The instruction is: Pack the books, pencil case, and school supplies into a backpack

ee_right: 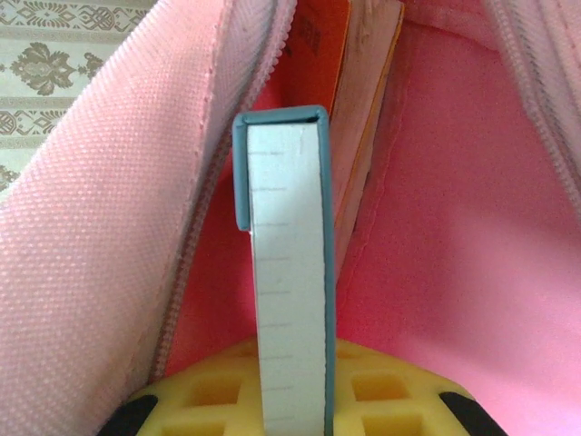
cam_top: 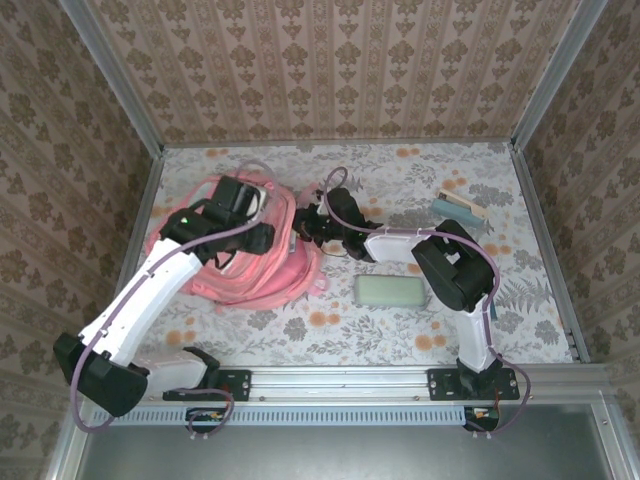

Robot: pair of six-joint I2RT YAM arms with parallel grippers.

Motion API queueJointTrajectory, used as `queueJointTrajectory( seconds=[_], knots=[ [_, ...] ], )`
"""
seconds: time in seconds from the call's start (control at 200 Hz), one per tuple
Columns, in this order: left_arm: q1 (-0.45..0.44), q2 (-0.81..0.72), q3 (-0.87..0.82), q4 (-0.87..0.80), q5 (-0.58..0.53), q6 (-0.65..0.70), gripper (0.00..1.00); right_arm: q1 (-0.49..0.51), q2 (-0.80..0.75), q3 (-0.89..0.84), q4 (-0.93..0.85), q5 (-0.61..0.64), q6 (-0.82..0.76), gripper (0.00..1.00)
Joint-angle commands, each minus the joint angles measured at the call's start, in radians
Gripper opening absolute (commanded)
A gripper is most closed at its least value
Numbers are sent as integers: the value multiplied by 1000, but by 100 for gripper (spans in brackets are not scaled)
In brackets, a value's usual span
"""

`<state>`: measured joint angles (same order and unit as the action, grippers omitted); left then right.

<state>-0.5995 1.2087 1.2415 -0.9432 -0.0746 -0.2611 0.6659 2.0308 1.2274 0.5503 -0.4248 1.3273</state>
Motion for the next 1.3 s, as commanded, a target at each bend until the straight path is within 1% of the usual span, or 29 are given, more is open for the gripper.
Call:
queueJointTrajectory(
  seconds=[0.0,0.09,0.135,0.24,0.27,0.295,0.325,0.365,0.485,0.6,0.675,0.705,0.74,0.805,0.89,0.915,1.055,1.155,1.295],
  knots=[
    [-55,-29,-68,-19,-28,2,50,1,-18,62,52,2,-7,0],
    [-90,-39,-120,3,-29,-13,50,2,-14,74,36,-4,-10,0],
    [-109,-43,-136,13,-49,-22,51,1,-13,79,32,-6,-10,0],
    [-121,-46,-159,53,-66,-45,51,1,-14,81,25,-11,-10,0],
    [-126,-43,-161,66,-73,-49,52,1,-14,80,25,-11,-10,0],
    [-130,-39,-161,76,-80,-54,55,1,-16,79,25,-11,-10,0],
    [-135,-31,-159,88,-87,-56,58,1,-17,78,23,-12,-10,0],
    [-142,-20,-157,102,-95,-61,59,2,-17,77,22,-14,-8,0],
    [-171,39,-149,125,-145,-56,61,3,-19,74,22,-16,-7,0],
    [-201,98,-123,126,-199,-52,61,3,-20,72,25,-16,-1,0],
    [-208,131,-108,104,-262,-54,56,3,-23,71,25,-16,0,0],
    [-208,140,-105,97,-280,-54,53,3,-23,71,25,-15,0,0],
    [-209,146,-102,89,-299,-56,47,3,-23,70,25,-16,-1,0],
    [-210,146,-97,79,-330,-56,32,3,-23,69,25,-16,-1,0],
    [-209,133,-84,67,-386,-66,6,3,-23,67,25,-17,0,0],
    [-208,127,-82,62,-403,-69,0,3,-21,67,26,-17,1,0],
    [-206,96,-48,40,-436,-70,0,3,-16,70,27,-17,3,0],
    [-199,69,-11,26,-439,-70,0,3,-8,69,31,-16,9,0],
    [-180,32,61,14,-431,-60,0,5,16,67,81,-4,41,0]
  ],
)
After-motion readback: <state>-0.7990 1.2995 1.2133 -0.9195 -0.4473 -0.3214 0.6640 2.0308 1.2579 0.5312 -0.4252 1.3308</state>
